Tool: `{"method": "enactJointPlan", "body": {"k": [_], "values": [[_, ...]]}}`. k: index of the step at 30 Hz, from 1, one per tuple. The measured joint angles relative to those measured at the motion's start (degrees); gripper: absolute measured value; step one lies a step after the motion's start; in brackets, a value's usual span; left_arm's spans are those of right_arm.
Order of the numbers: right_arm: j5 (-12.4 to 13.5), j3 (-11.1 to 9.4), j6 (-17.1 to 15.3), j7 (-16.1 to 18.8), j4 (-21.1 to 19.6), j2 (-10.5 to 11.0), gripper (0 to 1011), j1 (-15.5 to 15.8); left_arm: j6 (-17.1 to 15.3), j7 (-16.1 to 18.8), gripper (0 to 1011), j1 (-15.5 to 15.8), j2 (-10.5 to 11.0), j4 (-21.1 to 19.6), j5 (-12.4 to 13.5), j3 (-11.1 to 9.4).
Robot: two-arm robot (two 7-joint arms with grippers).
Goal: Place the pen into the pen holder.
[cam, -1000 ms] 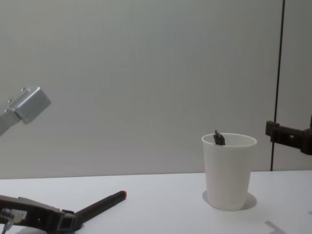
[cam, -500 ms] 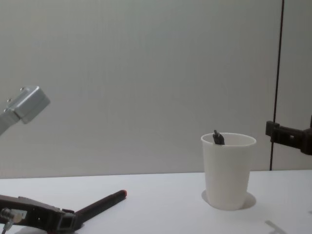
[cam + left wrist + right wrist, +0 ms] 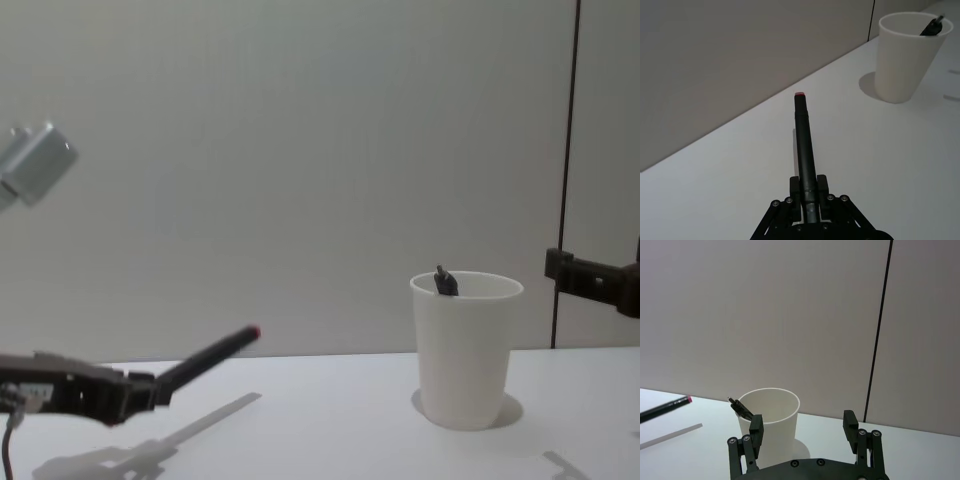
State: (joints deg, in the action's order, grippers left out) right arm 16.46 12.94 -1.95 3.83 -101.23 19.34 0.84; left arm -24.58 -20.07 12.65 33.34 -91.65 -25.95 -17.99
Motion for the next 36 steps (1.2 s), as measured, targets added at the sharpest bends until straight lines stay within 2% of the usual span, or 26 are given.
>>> {"method": "enactJointPlan", "body": {"k": [12,19,26,36], "values": [[0.0,0.0,0.0,0.0,0.0,0.0,1001,0.0,8.9,1.2,192,-1.6,1.0,-3.4,-1.5,1.0],[0.0,0.0,0.0,0.0,0.0,0.0,1001,0.0,14.6,-0.8,193,-1.6,0.7,-4.4,-1.8,1.1],[0.0,0.0,0.0,0.0,0.0,0.0,1001,0.0,20.3,-4.6,193,-0.4,-1.0,-4.6,-1.7,0.4],[0.0,0.0,0.0,0.0,0.0,0.0,1001,0.0,25.7,-10.0,193,2.0,-4.5,-3.2,-1.4,-1.3]]}}
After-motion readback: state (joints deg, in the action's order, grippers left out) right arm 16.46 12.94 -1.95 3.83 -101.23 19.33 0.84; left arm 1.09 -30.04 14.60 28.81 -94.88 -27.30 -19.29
